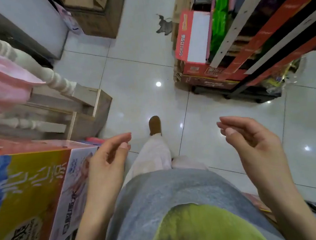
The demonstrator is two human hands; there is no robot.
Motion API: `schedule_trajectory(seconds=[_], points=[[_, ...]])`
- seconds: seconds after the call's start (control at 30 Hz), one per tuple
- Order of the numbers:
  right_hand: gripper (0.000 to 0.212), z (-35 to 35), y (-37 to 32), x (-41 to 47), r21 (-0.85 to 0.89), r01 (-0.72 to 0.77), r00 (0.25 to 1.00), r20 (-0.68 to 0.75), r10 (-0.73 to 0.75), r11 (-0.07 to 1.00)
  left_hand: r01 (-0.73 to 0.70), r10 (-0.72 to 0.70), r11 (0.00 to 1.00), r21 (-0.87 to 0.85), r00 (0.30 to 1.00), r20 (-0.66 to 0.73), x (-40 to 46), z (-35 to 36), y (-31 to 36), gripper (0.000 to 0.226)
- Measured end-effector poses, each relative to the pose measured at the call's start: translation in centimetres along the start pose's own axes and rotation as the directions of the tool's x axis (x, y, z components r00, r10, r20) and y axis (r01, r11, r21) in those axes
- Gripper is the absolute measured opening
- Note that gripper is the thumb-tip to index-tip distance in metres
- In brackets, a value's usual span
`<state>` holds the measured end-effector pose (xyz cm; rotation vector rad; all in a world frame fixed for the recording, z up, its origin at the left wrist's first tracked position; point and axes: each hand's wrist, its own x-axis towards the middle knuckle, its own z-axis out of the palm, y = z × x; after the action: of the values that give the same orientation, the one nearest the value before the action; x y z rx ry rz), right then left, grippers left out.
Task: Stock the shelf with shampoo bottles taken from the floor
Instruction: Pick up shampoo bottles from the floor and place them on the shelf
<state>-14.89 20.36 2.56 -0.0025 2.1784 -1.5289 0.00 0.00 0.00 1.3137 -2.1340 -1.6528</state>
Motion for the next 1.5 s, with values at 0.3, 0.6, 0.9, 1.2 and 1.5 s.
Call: schedule_trajectory(seconds=[0.3,0.6,0.9,1.2,1.5], points=[[0.028,6.6,-5.8,8.6,0.071,0.164,0.987,-0.01,-0.163,0.984,-0.243,0.257,0.958,-0.149,0.963,0.083,11.8,-0.9,5.8,0.028],[0.03,11.4,-10.1,15.1,0.056,0.094,0.995,-0.048,-0.091,0.994,-0.212,0.238,0.939,-0.271,0.969,0.067,23.3,-3.4,9.7,0.028],[0.028,14.0,-13.6,23.6,0.048,0.027,0.999,-0.047,-0.025,0.998,-0.219,0.235,0.943,-0.252,0.971,0.035,32.7,-3.4,13.4,0.028],[0.03,15.1,-18.7,37.9,0.064,0.06,0.998,0.031,-0.062,0.996,-0.18,0.186,0.948,-0.263,0.982,-0.002,44.2,-1.1,19.3,0.027],[0.031,16.0,-25.6,52.0,0.067,0.129,0.989,0.069,-0.133,0.989,-0.147,0.153,0.955,-0.259,0.988,0.002,53.9,1.7,25.7,0.026]])
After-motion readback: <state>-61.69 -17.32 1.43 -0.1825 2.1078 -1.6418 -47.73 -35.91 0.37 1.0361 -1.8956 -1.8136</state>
